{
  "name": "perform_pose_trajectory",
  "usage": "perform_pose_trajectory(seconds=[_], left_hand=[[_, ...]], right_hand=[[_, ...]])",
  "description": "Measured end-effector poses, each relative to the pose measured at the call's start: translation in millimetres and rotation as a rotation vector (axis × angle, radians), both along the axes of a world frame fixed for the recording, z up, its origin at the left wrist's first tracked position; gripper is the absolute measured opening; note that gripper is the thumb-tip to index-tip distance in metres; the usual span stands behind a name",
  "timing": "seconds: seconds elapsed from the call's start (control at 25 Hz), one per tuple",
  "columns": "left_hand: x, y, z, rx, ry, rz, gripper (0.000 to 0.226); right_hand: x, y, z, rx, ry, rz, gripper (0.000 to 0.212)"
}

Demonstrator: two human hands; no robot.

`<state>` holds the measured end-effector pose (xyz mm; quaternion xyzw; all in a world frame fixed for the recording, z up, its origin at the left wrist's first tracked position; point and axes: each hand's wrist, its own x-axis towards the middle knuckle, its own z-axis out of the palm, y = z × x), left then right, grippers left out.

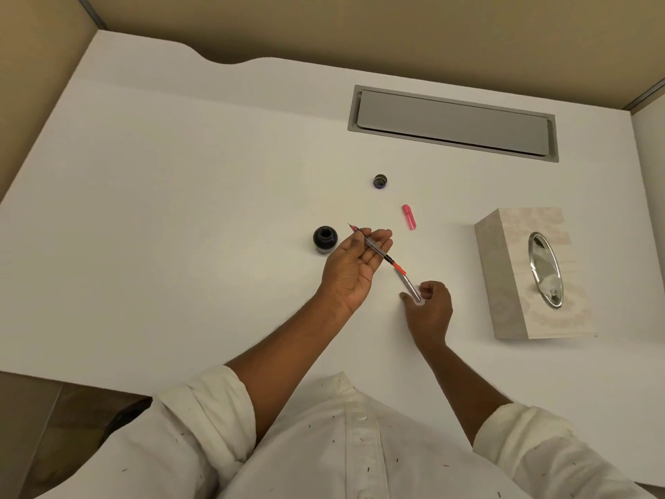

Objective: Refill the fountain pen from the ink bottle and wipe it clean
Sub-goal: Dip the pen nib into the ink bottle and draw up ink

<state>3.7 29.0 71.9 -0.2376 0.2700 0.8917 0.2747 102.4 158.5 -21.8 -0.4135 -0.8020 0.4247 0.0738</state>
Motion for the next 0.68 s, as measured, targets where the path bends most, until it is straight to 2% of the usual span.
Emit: perform_pose_trajectory(seconds=[0.16,0.28,0.4,0.52,0.68], left_hand=[[-4.8,-7.0,-4.3,0.012,-0.013,0.022,0.018],[-8.4,-10.9,-8.4,0.03,-0.024,0.029,0.018],[-10.8,-12.9,-12.2,0.035,-0.026,0.031,0.018],[-12.1,-13.4,-15.7,0.042,-0.018,0.013,0.02],[-14.2,-15.2,-21.5,0.057,-0.011,-0.016,0.021]], right_hand=[[-1.2,-1.8,14.6,0.047,-0.014,-0.007,0.045],[-7.4,-16.9,38.5,0.114,0.173,-0.036,0.03],[-18.1,-36.8,67.2,-0.003,0.306,0.03,0.009],[-32.8,-53.4,87.2,-0.154,0.31,0.152,0.014],[-44.3,-63.3,96.2,-0.15,0.278,0.203,0.015]])
